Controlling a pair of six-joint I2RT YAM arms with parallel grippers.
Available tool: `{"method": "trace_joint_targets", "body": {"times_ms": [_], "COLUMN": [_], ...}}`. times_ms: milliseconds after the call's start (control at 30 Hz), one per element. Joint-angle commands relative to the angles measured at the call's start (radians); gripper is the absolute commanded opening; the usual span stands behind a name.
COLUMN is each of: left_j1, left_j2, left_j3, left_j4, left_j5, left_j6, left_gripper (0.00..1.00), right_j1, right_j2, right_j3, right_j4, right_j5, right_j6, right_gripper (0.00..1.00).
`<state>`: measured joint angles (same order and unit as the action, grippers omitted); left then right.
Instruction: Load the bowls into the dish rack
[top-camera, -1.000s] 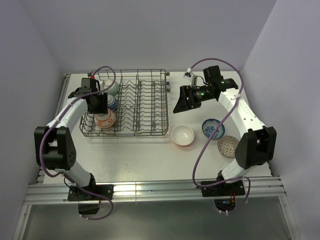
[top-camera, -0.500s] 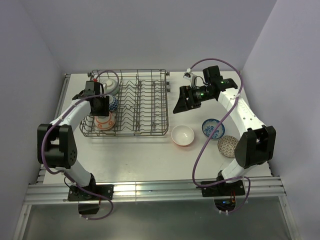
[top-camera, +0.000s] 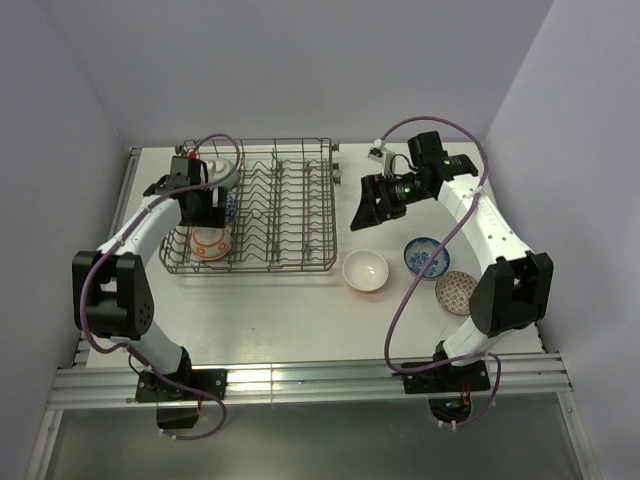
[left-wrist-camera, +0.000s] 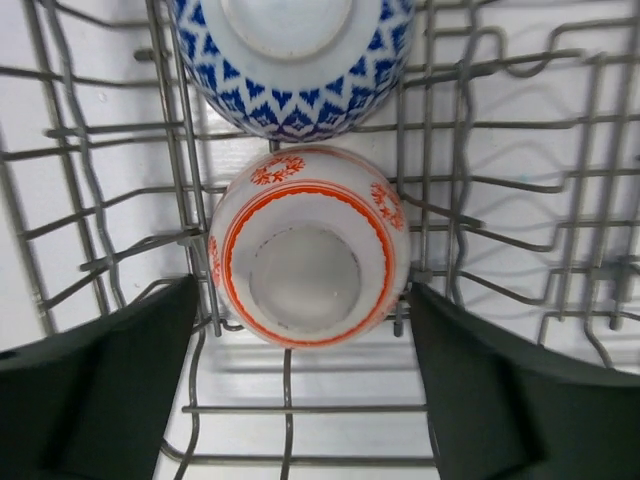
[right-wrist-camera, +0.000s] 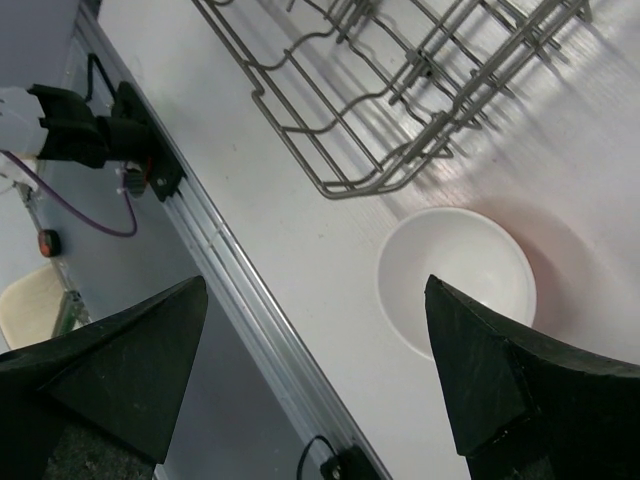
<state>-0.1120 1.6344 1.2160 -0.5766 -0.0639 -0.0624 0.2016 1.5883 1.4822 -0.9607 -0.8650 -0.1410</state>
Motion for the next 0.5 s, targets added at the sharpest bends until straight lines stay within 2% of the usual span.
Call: {"method": "trace_joint_targets", "body": {"times_ms": [0, 100, 233, 333, 467], "left_j1": [-0.005, -0.006, -0.006, -0.008, -0.044], "left_j2": [-0.116, -0.179, -0.237, -0.272, -0.304], "left_j3": [0.109, 0.166, 0.218, 0.217, 0.166], "left_j4": [-0.037, -0.069, -0.112, -0.129, -0.126], "left_j5": [0.054, 0.134, 0.301, 0.447, 0.564], "left_j6": [0.032, 0.088, 0.141, 0.176, 0.217], "left_gripper": [0.95, 1.00, 0.99, 0.99, 0.99], "right_j1": [-0.033, -0.073, -0.154, -0.258, -0.387], "right_j2": [-0.017, -0.034, -0.051, -0.044, 0.002], "right_j3": [0.064, 0.069, 0.049, 0.044, 0.053], "right_j4": [-0.113, -0.191, -0.275, -0.338, -0.382], "right_j5": [0.035, 0.112, 0.196, 0.245, 0.339], "right_j6": [-0.115, -0.201, -0.299, -0.376, -0.483], "right_gripper": [0.96, 0.96, 0.99, 0.99, 1.00]}}
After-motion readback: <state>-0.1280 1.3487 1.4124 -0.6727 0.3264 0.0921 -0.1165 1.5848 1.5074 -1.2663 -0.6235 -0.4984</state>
